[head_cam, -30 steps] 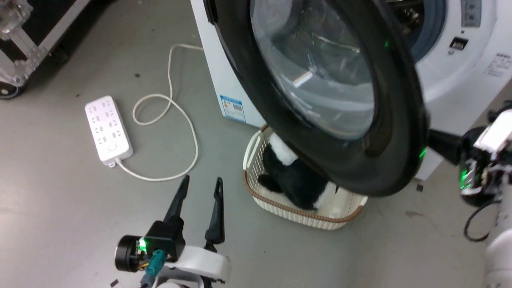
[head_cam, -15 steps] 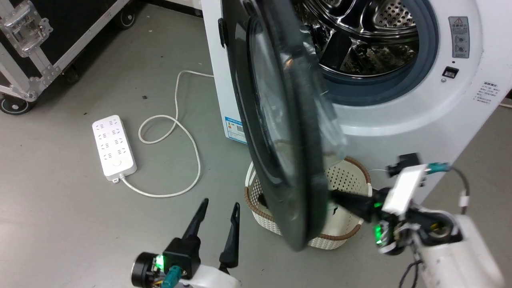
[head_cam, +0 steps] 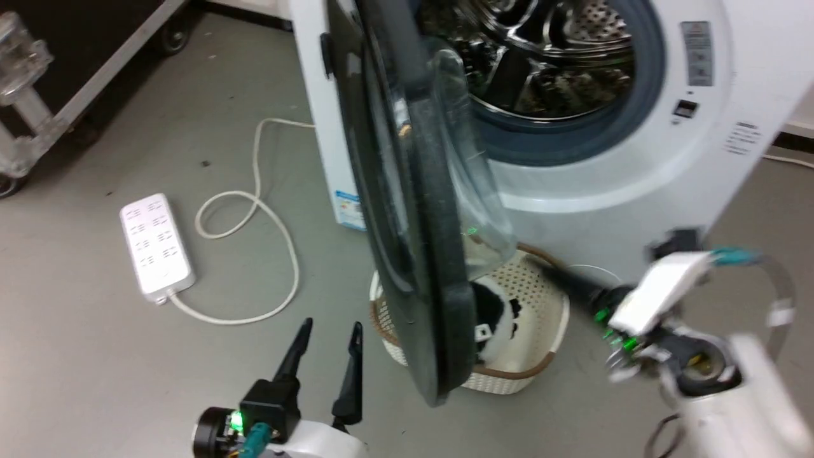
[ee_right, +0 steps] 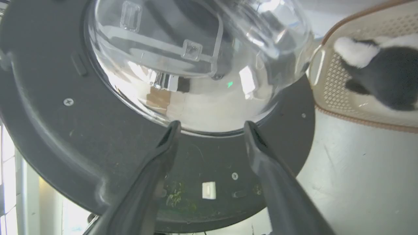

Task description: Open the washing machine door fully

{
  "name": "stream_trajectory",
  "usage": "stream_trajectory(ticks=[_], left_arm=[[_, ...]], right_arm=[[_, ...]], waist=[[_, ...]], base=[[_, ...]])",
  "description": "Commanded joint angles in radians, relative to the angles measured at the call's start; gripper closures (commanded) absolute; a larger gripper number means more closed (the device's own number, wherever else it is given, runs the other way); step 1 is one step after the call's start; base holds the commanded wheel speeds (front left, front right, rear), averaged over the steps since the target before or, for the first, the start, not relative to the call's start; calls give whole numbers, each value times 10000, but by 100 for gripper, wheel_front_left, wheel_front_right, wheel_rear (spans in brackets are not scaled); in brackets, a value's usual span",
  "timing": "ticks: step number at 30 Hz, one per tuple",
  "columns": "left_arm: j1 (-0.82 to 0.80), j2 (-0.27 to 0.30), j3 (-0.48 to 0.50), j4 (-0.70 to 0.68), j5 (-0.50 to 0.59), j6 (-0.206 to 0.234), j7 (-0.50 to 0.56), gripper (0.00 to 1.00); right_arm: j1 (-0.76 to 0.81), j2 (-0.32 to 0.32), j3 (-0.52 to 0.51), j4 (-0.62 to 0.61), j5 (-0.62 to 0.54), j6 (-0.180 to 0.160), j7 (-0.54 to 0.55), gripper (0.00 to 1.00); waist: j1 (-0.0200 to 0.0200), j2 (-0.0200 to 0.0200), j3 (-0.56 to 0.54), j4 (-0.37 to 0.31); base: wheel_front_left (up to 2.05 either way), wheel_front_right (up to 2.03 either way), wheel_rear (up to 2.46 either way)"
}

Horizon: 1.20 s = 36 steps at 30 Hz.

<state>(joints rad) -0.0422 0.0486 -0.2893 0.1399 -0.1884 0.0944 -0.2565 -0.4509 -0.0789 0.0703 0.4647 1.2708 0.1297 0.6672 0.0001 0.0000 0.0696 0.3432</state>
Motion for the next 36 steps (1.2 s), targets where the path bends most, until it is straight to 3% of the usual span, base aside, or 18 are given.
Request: stream_trajectory(ticks=[1,2,4,6,7,11,15,20,27,31,36], left_arm=[[-13,16,146,-59,-27,4,-53,0],[-13,16,146,-59,-27,4,-53,0],[-19,16,315,-98,-61,-20,-53,0],[-108,16,560,-94,-47,-132,-53,0],[-108,16,560,-94,-47,-132,-53,0],[-145,116,963,-64,176,-338,-53,0],[34,139,1471,-174,181,-422,-53,0],[373,121,2093,-460,96,-534,-53,0],[819,119,2370,-540,239,-980,-53,0],[991,97,2496,-587,307,-1056,-53,0],[1056,71,2519,-488,378,-1164,-53,0]], right_arm=[[122,-400,-147,-585,-594,10,-704,0],[122,-400,-147,-585,-594,10,-704,0],[234,-831,-235,-1363,-1469,10,-1843,0],[631,-1710,123,-2509,-3090,10,-3705,0],[631,-1710,123,-2509,-3090,10,-3705,0],[1449,-3017,962,-3490,-5508,10,-6095,0],[2304,-3437,767,-3766,-7500,10,-7918,0],[3578,-2500,-293,-4104,-9476,10,-8905,0],[5416,-364,-1244,-4446,-11103,10,-9225,0],[5893,117,-1425,-4414,-11336,10,-9277,0],[6113,261,-1378,-4460,-11451,10,-9286,0]], waist=[[-1,0,-105,-319],[-1,0,-105,-319],[-1,0,-184,-608],[-1,0,-382,-975],[-1,0,-382,-975],[-1,0,-774,-1507],[-1,0,-912,-2024],[-1,0,-883,-2576],[-1,0,-678,-3025],[-1,0,-629,-3081],[-1,0,-637,-3017]], base=[[0,0,0],[0,0,0],[0,0,0],[0,0,0],[0,0,0],[0,0,0],[0,0,0],[0,0,0],[0,0,0],[0,0,0],[0,0,0]])
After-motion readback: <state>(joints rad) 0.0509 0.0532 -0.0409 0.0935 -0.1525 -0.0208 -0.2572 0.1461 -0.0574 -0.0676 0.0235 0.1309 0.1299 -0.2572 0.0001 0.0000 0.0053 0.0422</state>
